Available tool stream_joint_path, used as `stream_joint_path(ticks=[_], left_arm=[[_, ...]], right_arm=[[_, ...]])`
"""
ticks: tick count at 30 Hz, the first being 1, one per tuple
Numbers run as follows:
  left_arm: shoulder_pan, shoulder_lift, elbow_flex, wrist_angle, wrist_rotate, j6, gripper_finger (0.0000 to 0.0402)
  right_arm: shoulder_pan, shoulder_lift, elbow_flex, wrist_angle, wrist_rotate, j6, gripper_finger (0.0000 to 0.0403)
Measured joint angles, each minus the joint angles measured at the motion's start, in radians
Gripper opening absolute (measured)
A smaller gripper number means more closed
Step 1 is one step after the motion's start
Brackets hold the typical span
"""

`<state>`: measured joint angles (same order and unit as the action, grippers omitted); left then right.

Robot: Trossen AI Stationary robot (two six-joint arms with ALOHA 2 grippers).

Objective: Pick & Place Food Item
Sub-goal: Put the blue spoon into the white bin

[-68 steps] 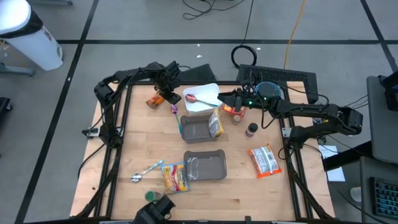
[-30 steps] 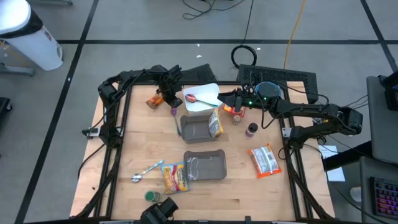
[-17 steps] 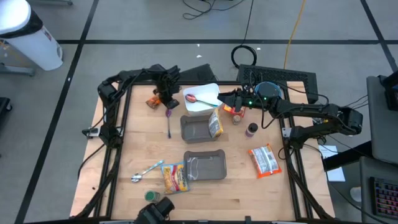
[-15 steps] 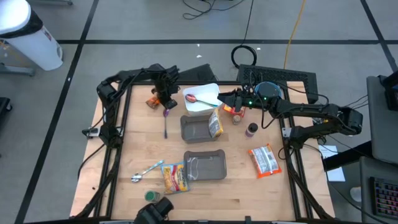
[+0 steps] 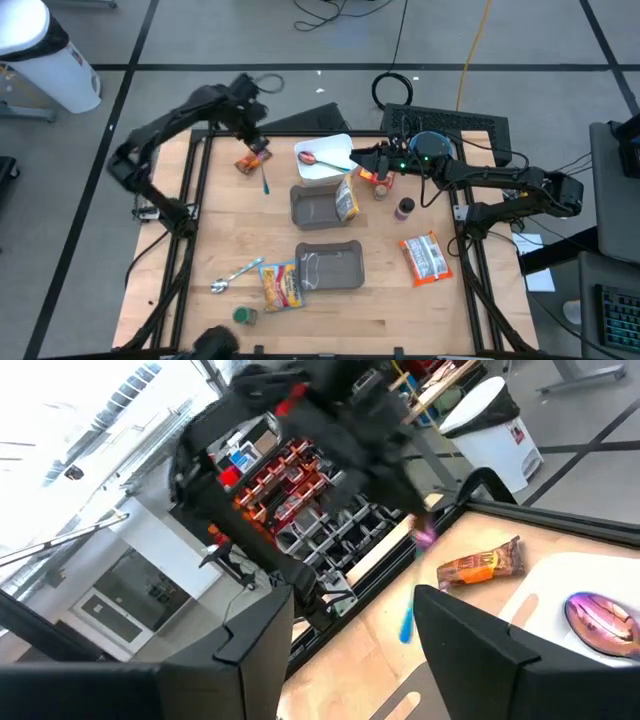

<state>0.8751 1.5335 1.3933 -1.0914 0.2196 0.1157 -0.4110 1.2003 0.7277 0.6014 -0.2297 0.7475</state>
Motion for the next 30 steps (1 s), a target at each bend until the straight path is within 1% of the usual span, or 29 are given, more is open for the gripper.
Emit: stream_joint_path(ticks=[6,9,13,17,22,24,26,28,30], left_arm=[[0.010,-0.217,0.000,0.027,0.004,-0.099,0.0003],[0.006,-0.307,0.000,0.072,0.014,-0.155,0.0003],[-0.029,-0.377,0.001,0.165,0.015,-0.241,0.0003],[-0.104,-0.392,0.001,0.250,0.004,-0.290,0.0002],[-0.226,-0.360,0.001,0.341,-0.068,-0.309,0.0002],[-0.268,-0.344,0.001,0.374,-0.090,-0.309,0.0002],[-0.305,-0.330,0.001,0.403,-0.090,-0.309,0.0002],[-0.335,-0.316,0.001,0.416,-0.098,-0.309,0.0002],[-0.359,-0.307,0.001,0.415,-0.129,-0.307,0.0002]], right_arm=[[-0.002,0.001,0.009,-0.008,0.047,0.000,0.0201],[-0.010,0.016,0.061,-0.056,0.042,-0.004,0.0201],[-0.028,0.086,0.201,-0.187,-0.040,-0.068,0.0201],[-0.028,0.207,0.386,-0.306,-0.147,-0.139,0.0201],[-0.025,0.370,0.595,-0.370,-0.294,-0.162,0.0201],[-0.025,0.419,0.655,-0.399,-0.316,-0.164,0.0201],[-0.026,0.461,0.701,-0.424,-0.318,-0.170,0.0201],[-0.026,0.492,0.730,-0.441,-0.319,-0.174,0.0201],[-0.026,0.502,0.737,-0.455,-0.321,-0.179,0.0201]])
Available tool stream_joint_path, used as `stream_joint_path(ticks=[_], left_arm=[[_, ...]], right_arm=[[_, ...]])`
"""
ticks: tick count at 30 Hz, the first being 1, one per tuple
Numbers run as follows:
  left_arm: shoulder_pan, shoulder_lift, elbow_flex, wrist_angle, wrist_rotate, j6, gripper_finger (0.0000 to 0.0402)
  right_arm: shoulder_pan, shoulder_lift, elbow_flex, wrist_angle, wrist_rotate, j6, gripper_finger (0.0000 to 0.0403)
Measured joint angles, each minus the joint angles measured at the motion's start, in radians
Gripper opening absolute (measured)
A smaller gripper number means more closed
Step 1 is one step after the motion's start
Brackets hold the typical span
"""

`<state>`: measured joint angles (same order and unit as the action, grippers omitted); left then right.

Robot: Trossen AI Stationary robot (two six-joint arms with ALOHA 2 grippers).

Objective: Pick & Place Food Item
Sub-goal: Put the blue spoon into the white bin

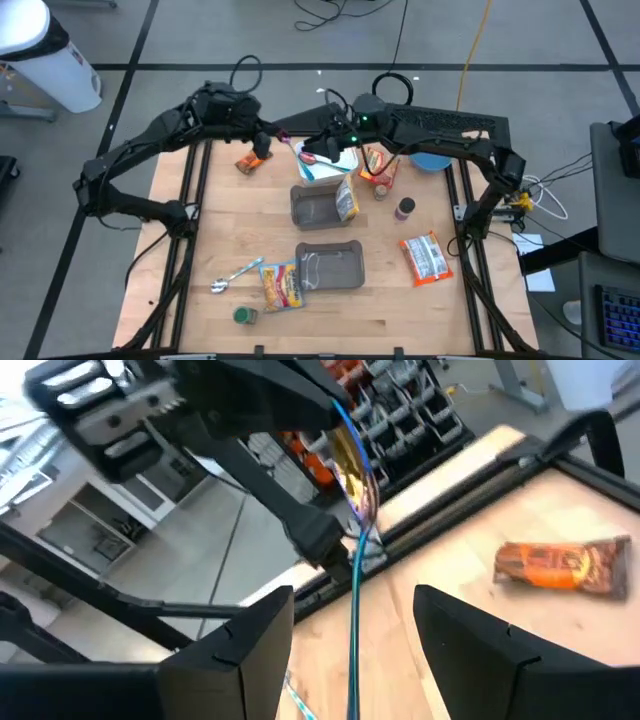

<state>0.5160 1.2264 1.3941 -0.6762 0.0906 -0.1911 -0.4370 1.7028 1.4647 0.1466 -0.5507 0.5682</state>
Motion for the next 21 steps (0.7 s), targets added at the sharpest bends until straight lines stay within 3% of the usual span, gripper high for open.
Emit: stream_joint_path(ticks=[21], left_arm=[[-0.027,0.011,0.000,0.099,-0.039,0.041,0.0002]], right_arm=[[0.047,0.009,0.001,-0.038,0.001,-0.032,0.0201]])
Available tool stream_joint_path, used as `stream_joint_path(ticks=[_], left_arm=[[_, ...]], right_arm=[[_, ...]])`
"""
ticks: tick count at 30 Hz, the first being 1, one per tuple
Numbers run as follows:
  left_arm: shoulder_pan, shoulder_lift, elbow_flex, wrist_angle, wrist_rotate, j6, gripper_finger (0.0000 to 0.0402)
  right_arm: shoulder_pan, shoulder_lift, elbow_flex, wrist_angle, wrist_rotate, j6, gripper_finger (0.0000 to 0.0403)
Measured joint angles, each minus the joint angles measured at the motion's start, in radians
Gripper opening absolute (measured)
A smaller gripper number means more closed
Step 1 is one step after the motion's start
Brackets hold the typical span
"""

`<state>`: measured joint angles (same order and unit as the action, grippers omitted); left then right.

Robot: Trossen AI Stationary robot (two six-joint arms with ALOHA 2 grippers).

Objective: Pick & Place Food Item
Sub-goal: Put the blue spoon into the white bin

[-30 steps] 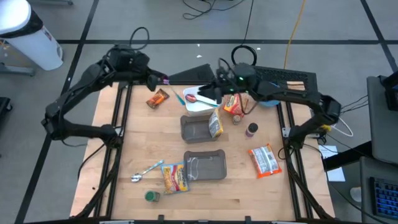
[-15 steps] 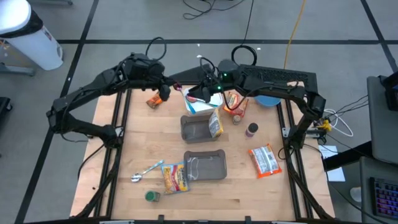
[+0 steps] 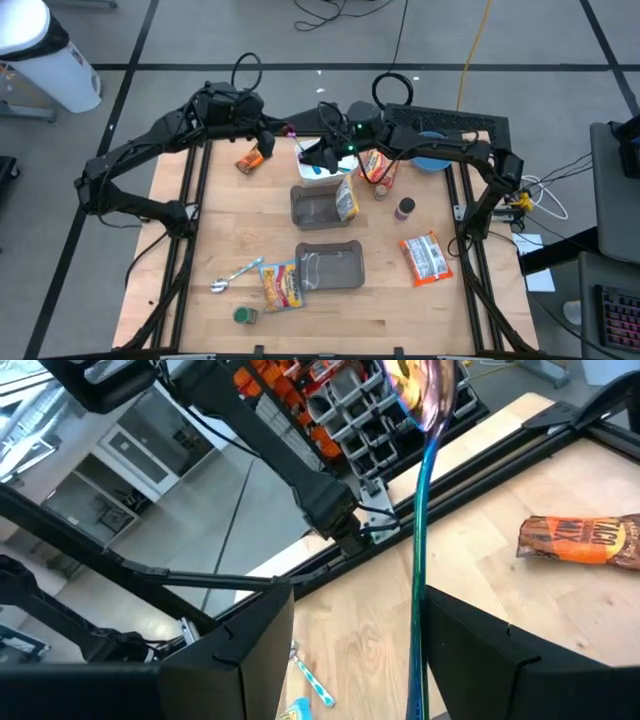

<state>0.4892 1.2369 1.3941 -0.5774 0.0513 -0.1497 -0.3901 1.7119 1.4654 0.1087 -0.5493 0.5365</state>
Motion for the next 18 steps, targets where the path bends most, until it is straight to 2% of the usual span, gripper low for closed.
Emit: stream_joint_path(ticks=[5,18], left_arm=[[0.000,0.000,0.000,-0.001,0.000,-0.002,0.0002],[0.000,0.000,0.000,-0.003,-0.010,-0.003,0.0003]], right_arm=[[-0.001,0.000,0.000,-0.019,0.002,-0.002,0.0183],[-0.001,0.000,0.000,-0.019,0.001,-0.026,0.0081]])
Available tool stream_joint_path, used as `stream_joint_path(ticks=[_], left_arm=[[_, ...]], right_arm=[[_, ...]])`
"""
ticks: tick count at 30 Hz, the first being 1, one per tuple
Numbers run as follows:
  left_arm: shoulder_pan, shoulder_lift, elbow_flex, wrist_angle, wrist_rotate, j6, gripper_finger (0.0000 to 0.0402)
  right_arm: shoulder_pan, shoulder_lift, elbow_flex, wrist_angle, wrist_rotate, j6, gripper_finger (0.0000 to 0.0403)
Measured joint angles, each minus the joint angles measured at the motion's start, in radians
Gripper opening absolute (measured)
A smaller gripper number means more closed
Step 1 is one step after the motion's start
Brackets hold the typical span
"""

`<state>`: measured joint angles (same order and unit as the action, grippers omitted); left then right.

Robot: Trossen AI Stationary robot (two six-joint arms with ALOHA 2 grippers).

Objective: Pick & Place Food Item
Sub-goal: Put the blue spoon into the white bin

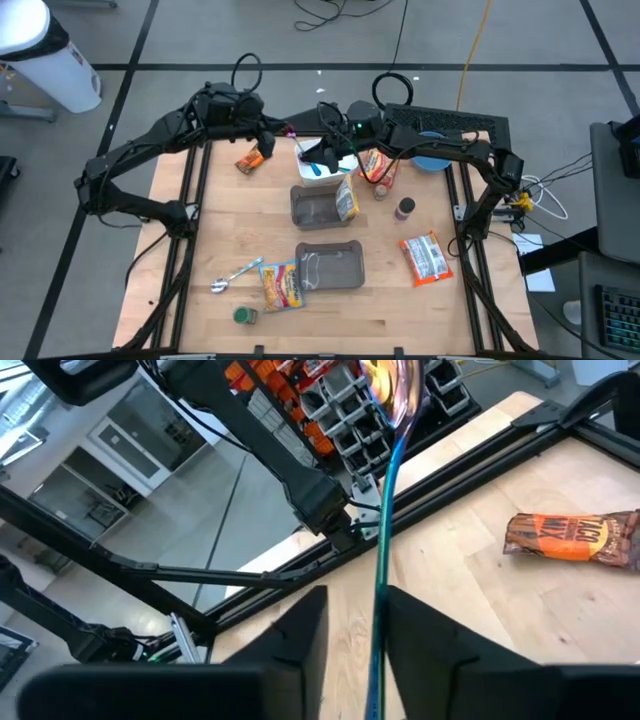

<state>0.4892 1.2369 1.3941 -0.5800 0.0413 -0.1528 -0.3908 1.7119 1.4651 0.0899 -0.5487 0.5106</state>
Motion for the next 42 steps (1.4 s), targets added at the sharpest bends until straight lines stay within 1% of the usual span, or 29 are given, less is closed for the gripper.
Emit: stream_joint_path(ticks=[8,10,14,18,26,30,38,42], left_arm=[[0.000,-0.001,0.001,-0.018,-0.004,-0.004,0.0003],[0.000,-0.001,0.001,-0.018,-0.004,-0.003,0.0005],[0.000,-0.002,0.001,-0.019,-0.004,-0.004,0.0004],[0.000,-0.001,0.001,-0.016,-0.006,-0.007,0.0020],[0.013,-0.001,0.001,0.009,-0.006,-0.017,0.0048],[0.030,-0.001,0.001,0.022,0.001,-0.040,0.0080],[0.083,-0.002,0.001,0.108,0.028,-0.090,0.0181],[0.105,-0.002,0.001,0.120,0.036,-0.087,0.0213]], right_arm=[[0.000,0.000,-0.001,-0.001,0.000,-0.007,0.0018],[-0.001,0.000,-0.001,-0.002,0.001,-0.007,0.0007],[-0.001,0.000,-0.001,-0.008,0.006,-0.008,0.0006],[-0.001,0.000,-0.001,-0.023,0.029,-0.033,0.0004],[-0.001,0.000,-0.001,-0.019,0.034,-0.036,0.0001],[-0.001,0.000,-0.001,-0.010,0.038,-0.033,0.0001],[0.003,0.000,-0.001,-0.012,0.015,-0.038,0.0000],[-0.002,0.000,-0.001,-0.012,0.020,-0.038,0.0000]])
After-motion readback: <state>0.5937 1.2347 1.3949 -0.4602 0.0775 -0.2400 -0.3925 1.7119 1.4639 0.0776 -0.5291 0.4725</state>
